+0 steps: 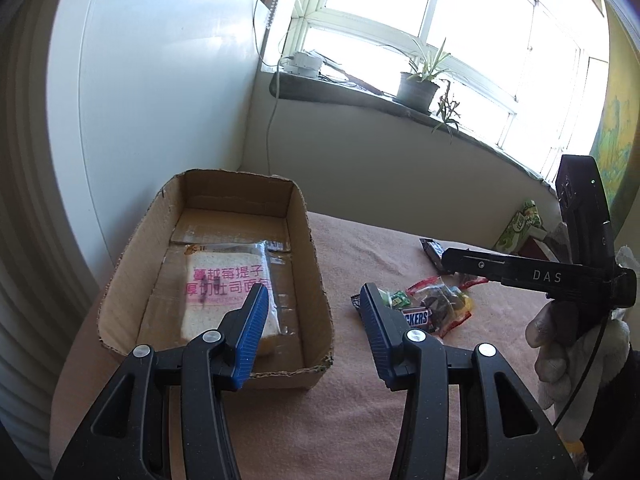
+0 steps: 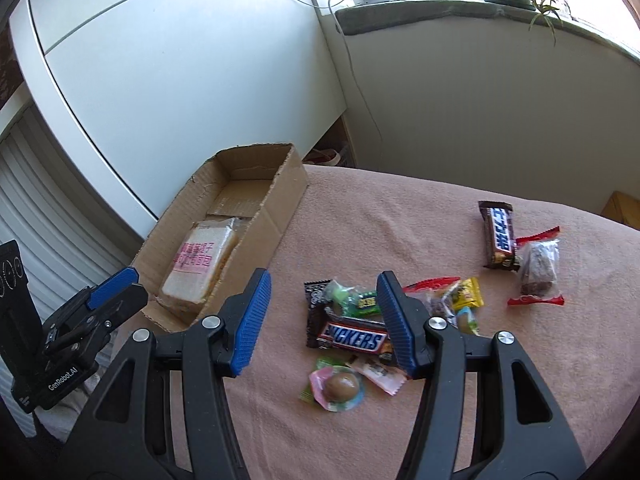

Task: Organize snacks
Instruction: 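Move both grippers over the snack pile, then grasp the wrapped chocolate ball with the left gripper while the right grasps a pastry bag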

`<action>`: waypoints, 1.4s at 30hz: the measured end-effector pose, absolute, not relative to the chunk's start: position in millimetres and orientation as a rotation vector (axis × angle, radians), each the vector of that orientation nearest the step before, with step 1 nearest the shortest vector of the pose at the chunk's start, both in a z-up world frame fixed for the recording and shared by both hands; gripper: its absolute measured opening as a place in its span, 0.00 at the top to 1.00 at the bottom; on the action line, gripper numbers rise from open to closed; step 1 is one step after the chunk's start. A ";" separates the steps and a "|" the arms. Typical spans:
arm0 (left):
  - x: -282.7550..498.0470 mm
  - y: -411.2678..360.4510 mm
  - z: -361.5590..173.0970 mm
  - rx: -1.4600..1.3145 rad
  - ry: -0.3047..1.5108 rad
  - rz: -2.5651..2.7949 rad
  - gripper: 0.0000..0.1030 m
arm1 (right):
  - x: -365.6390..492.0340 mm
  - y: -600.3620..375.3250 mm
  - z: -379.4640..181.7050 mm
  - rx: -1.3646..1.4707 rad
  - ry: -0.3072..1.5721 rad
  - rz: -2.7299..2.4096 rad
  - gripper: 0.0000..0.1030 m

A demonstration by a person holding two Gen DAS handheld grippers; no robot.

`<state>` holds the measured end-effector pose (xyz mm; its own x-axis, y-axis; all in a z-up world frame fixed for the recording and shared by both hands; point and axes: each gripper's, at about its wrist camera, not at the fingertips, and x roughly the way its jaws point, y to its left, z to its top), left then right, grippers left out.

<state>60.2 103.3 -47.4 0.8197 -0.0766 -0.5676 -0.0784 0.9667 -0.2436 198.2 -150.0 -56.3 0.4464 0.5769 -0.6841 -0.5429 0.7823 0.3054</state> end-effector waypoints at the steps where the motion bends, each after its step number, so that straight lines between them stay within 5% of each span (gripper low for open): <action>1: 60.5 98.1 -48.4 -0.261 0.617 -0.011 0.56 | 199.8 -159.8 -58.1 0.037 0.864 0.674 0.44; 12: 71.5 37.7 -77.3 -0.254 0.733 -0.161 0.56 | 211.0 -230.0 -86.6 -0.013 0.899 0.575 0.44; 42: 125.1 -6.6 -126.6 -0.179 0.884 -0.240 0.56 | 233.2 -163.2 -133.4 -0.175 0.948 0.720 0.54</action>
